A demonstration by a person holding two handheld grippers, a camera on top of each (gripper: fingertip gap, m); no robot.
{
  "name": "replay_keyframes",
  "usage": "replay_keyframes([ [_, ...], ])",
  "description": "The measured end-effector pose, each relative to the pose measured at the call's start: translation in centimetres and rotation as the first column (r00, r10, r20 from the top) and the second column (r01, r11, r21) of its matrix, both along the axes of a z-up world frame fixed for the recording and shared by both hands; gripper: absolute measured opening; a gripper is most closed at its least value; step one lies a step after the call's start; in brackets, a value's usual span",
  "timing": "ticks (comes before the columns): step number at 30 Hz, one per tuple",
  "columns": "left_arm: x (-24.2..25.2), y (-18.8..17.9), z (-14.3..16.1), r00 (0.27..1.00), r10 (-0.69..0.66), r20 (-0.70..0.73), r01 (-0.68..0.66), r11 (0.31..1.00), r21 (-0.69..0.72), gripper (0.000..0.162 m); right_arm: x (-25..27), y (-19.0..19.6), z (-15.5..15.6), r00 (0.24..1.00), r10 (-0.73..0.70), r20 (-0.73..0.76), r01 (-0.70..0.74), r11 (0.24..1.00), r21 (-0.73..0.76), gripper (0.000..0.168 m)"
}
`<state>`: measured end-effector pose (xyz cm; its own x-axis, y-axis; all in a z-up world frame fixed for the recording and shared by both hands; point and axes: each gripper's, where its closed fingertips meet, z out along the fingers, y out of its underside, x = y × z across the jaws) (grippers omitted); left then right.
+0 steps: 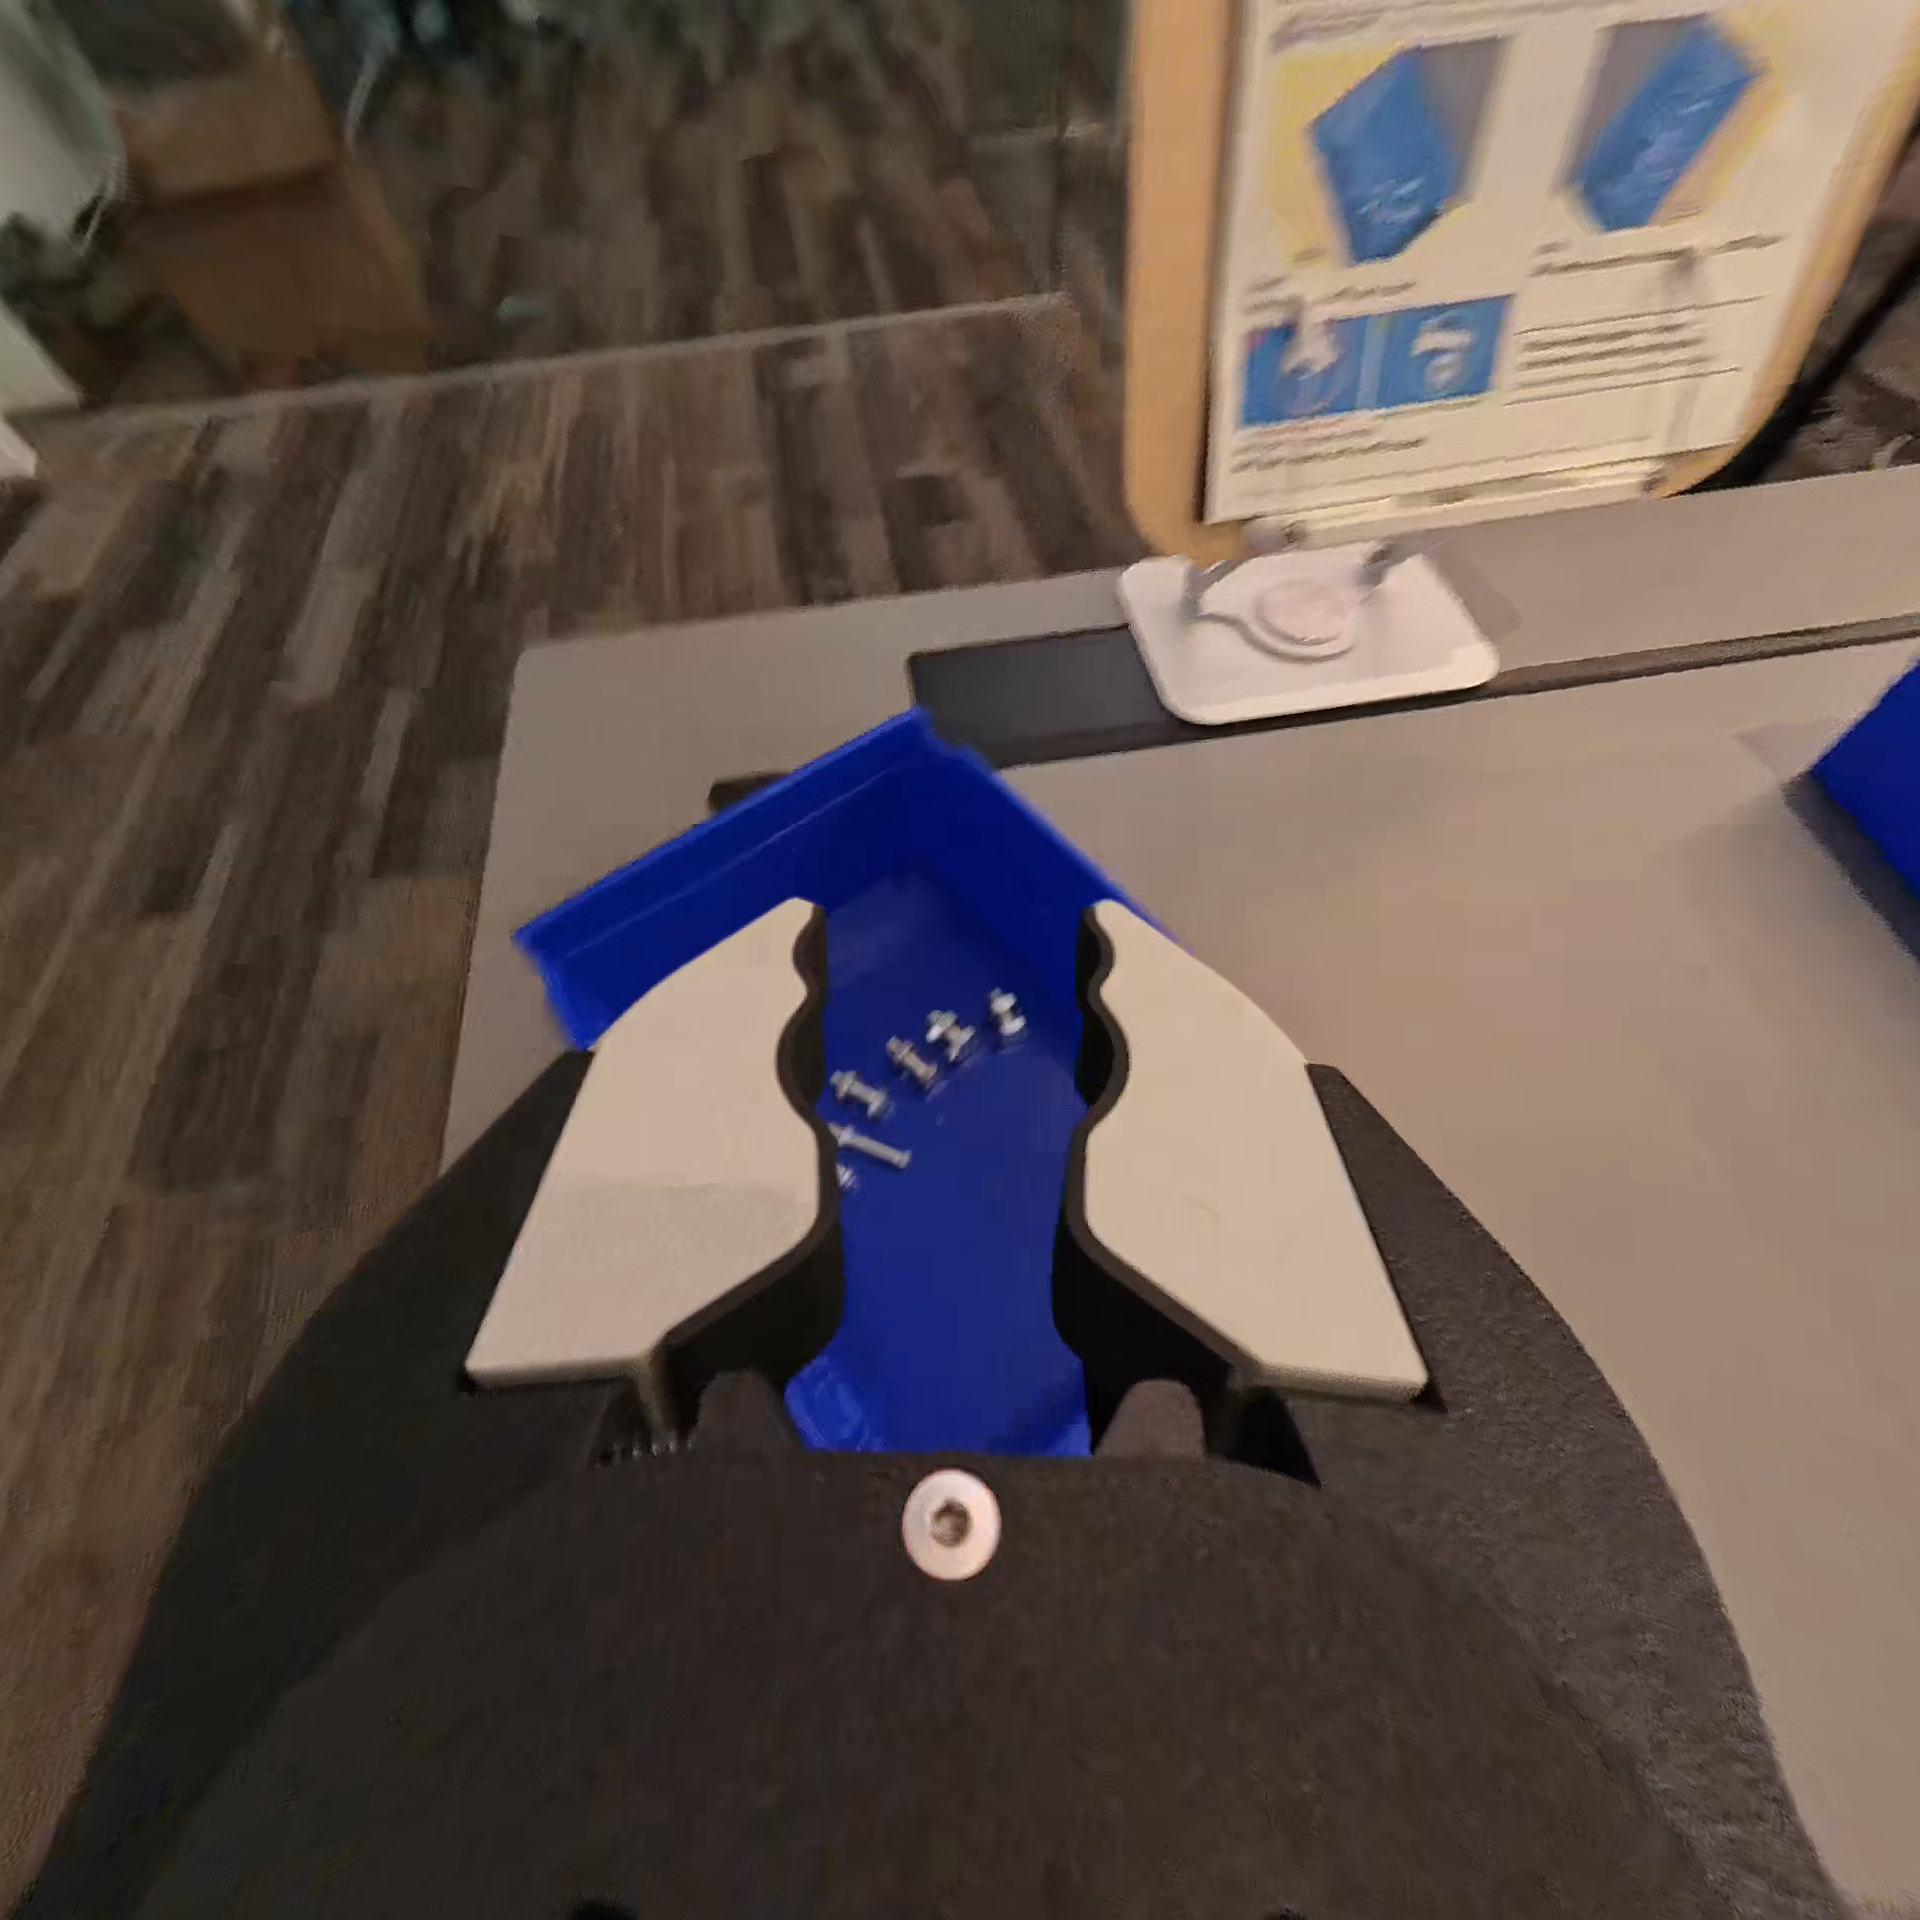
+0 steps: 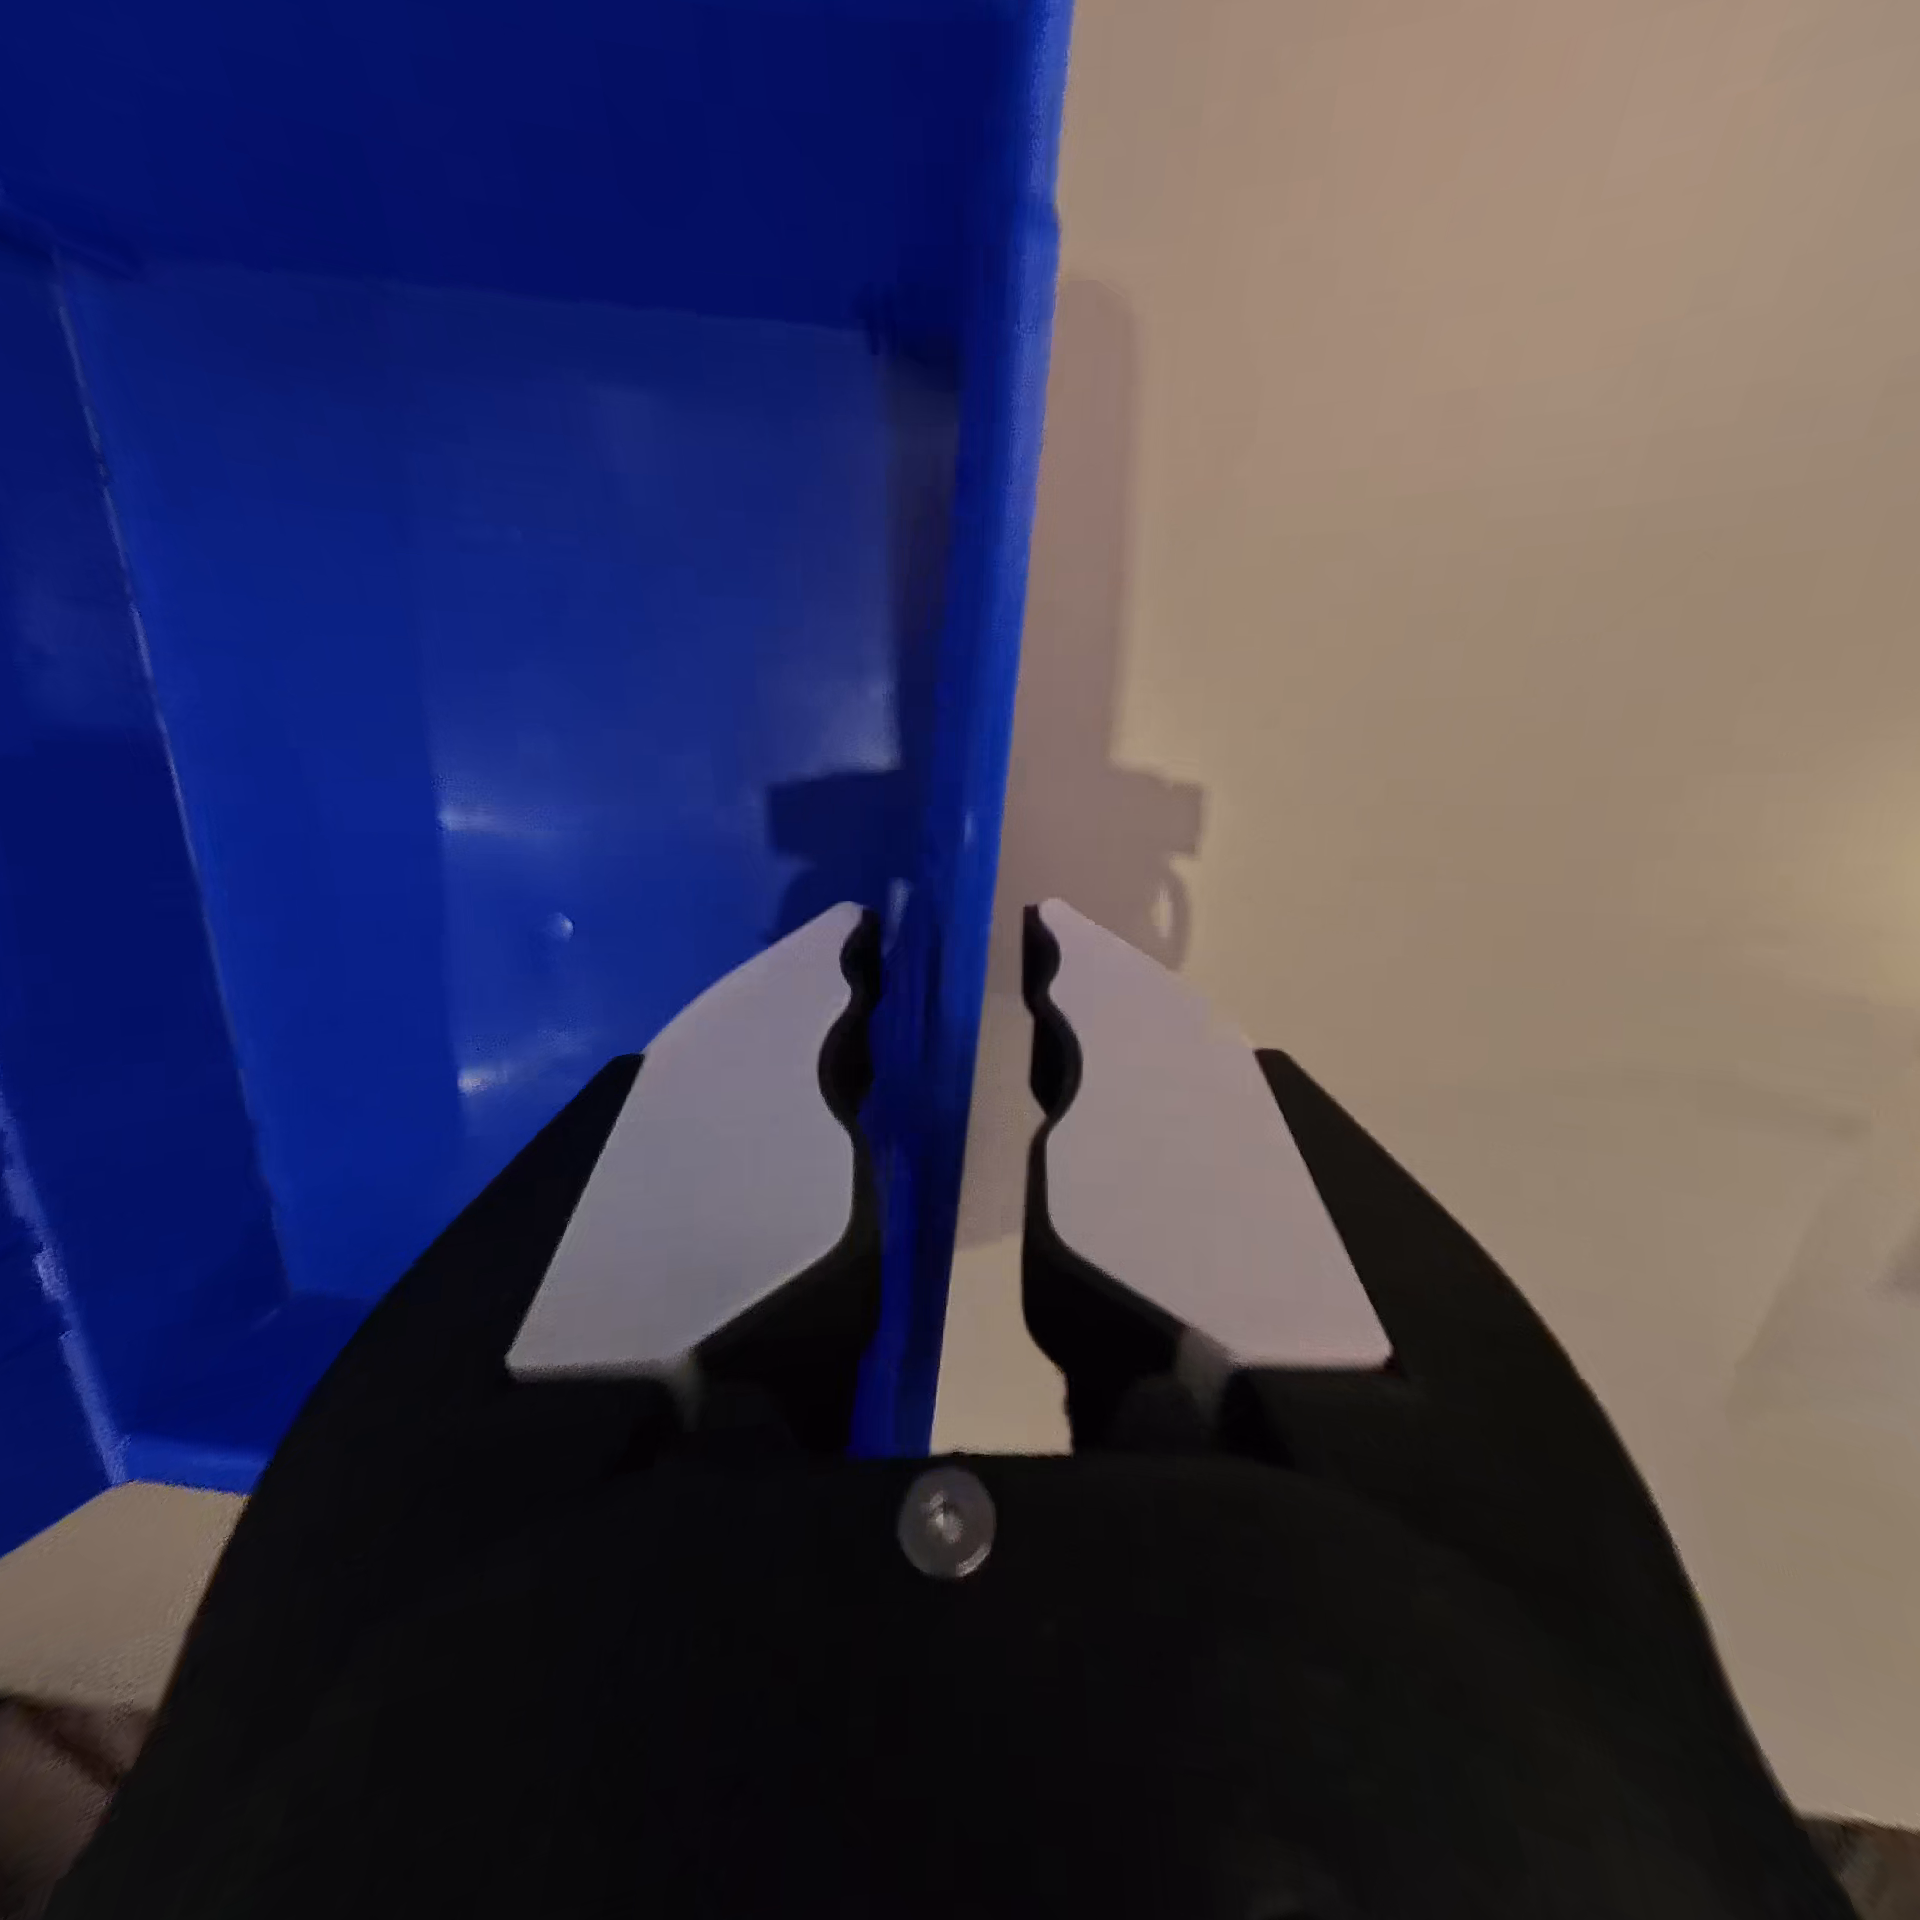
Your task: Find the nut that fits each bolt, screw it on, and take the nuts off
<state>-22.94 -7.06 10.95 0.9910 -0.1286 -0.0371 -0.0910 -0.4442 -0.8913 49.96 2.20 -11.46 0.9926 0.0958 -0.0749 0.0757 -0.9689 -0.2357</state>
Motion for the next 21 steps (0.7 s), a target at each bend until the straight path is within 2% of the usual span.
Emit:
replay_keyframes([
  [2, -2.3, -0.4, -1.8, 0.998, 0.035, 0.048, -0.031, 0.996, -0.083, 0.045, -0.1, 1.1, 2.3, 1.0, 0.004, 0.008, -0.005, 0.99, 0.141, 0.039],
  [4, -3.9, -0.5, -3.4, 0.994, 0.046, 0.102, -0.031, 0.989, -0.146, 0.044, 0.2, 2.5, 6.6, 0.999, -0.032, 0.026, 0.02, 0.928, 0.373, 0.051],
  [5, -5.3, -0.5, -4.3, 0.989, 0.091, 0.113, -0.071, 0.982, -0.174, 0.047, 0.2, 2.7, 9.5, 0.998, -0.056, 0.026, 0.035, 0.864, 0.502, 0.051],
  [7, -8.1, -0.8, -7.0, 0.974, 0.212, 0.083, -0.179, 0.938, -0.297, 0.054, -0.8, 2.1, 15.6, 0.996, -0.075, -0.04, 0.08, 0.679, 0.73, 0.051],
  [9, -9.3, -0.5, -9.6, 0.966, 0.246, 0.076, -0.198, 0.898, -0.394, 0.058, -2.4, 0.6, 20.3, 0.988, -0.058, -0.144, 0.154, 0.507, 0.848, 0.049],
  [10, -9.3, -0.1, -10.6, 0.965, 0.24, 0.102, -0.177, 0.89, -0.42, 0.057, -3.3, 0.0, 21.7, 0.982, -0.039, -0.186, 0.183, 0.455, 0.872, 0.048],
  [12, -9.0, 0.8, -12.2, 0.963, 0.222, 0.154, -0.128, 0.877, -0.464, 0.057, -5.3, -0.9, 22.9, 0.971, 0.012, -0.237, 0.208, 0.44, 0.874, 0.048],
  [15, -10.0, 0.4, -15.0, 0.957, 0.279, 0.085, -0.18, 0.795, -0.58, 0.055, -7.9, -1.3, 22.9, 0.982, 0.071, -0.175, 0.118, 0.494, 0.862, 0.049],
  [18, -10.1, 0.4, -17.1, 0.956, 0.287, 0.058, -0.182, 0.738, -0.65, 0.053, -9.5, -1.4, 23.0, 0.985, 0.114, -0.131, 0.061, 0.479, 0.876, 0.049],
  [21, -9.3, 0.2, -19.2, 0.964, 0.259, 0.057, -0.139, 0.676, -0.724, 0.054, -10.7, -1.3, 22.5, 0.972, 0.174, -0.157, 0.051, 0.498, 0.866, 0.049],
])
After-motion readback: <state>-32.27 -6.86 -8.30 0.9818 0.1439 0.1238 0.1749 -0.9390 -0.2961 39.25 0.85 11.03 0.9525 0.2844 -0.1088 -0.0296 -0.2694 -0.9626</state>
